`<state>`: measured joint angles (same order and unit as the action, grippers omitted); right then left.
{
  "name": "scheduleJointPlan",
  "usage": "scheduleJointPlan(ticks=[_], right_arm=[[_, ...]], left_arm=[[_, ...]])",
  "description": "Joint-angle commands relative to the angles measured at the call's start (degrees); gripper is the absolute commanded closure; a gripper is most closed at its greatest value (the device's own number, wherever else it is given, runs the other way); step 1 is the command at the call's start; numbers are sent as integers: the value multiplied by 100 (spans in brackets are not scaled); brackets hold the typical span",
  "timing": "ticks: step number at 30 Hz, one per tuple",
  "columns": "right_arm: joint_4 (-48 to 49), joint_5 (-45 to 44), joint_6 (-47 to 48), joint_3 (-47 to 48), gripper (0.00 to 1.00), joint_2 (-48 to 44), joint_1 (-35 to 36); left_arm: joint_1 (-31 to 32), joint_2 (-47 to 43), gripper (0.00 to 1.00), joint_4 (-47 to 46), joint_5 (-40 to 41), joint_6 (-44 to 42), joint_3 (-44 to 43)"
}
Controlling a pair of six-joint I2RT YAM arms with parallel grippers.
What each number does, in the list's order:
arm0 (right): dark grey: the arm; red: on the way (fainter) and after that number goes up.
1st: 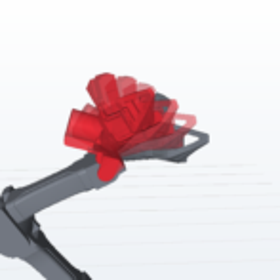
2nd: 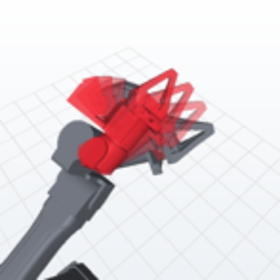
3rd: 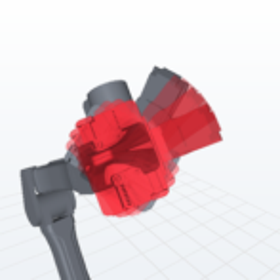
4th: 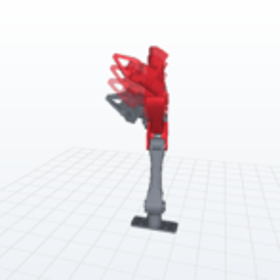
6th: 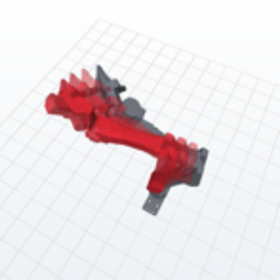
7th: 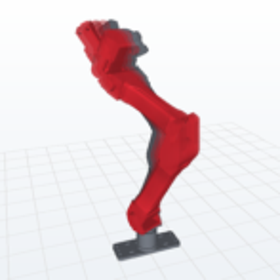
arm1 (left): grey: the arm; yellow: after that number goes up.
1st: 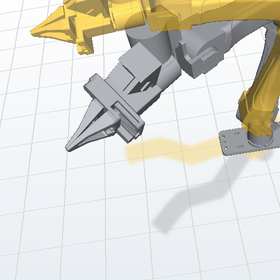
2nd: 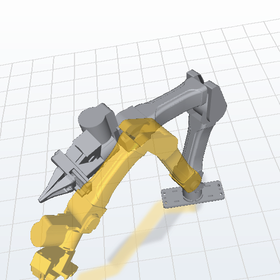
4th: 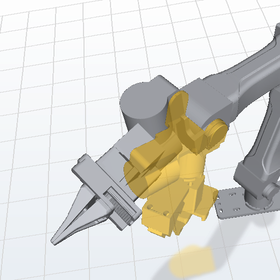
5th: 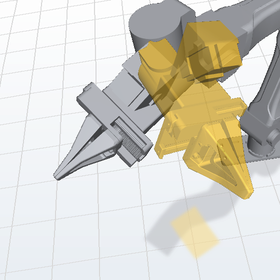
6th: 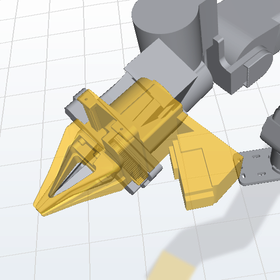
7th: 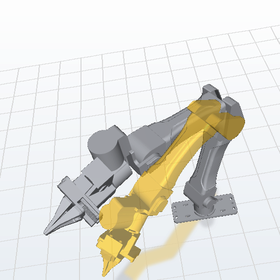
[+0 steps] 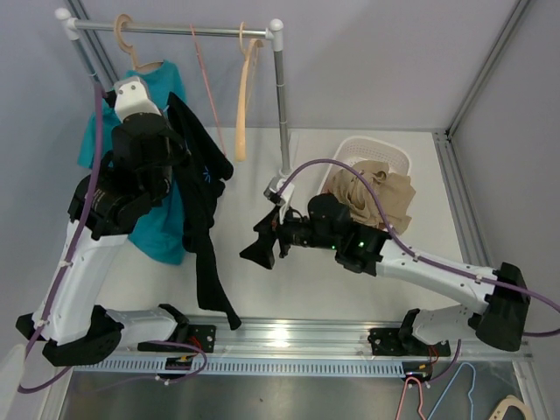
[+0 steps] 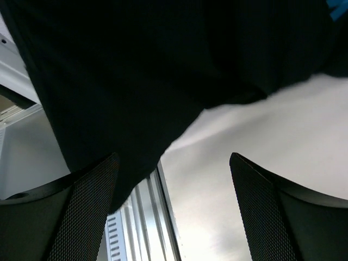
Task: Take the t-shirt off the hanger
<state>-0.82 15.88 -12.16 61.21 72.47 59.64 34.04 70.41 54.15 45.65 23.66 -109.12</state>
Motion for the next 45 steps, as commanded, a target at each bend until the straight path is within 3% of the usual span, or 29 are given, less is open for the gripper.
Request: scheduleJointPlan(ticks=[1,8,15,16,17,19,29,36,43,45], right_arm=[[1232,220,136,110,14,372,109],[1743,872,-286,751,15,1417,487],[2244,944,-463,954,19,2077,926],[2244,987,-462,1076,25,2122,944],[2244,1005,-471,1103,55,2166,953],[2183,1005,-620,1095,98,2184,953],[2087,312,-1190,-538,100,1507,2121],[2112,424,-1693,-866,100,2191,1781],[2078,733,-1605,-410,100,2299,1752],[1464,479,-1387,-102,100,2185,1884]], left_arm=[[76,-256,99,-176,-240,254,399],[76,-230,99,-458,-223,218,752],[85,-159,99,-563,-363,200,734],[76,-185,99,-685,-398,192,787],[85,-212,99,-765,-399,131,857],[50,-274,99,-914,-338,51,910],[-583,473,99,-1205,-593,-115,50],[-644,1009,99,-1162,-294,-380,-865],[-671,395,99,-1951,190,-862,64],[-688,499,99,-1926,190,-837,75]])
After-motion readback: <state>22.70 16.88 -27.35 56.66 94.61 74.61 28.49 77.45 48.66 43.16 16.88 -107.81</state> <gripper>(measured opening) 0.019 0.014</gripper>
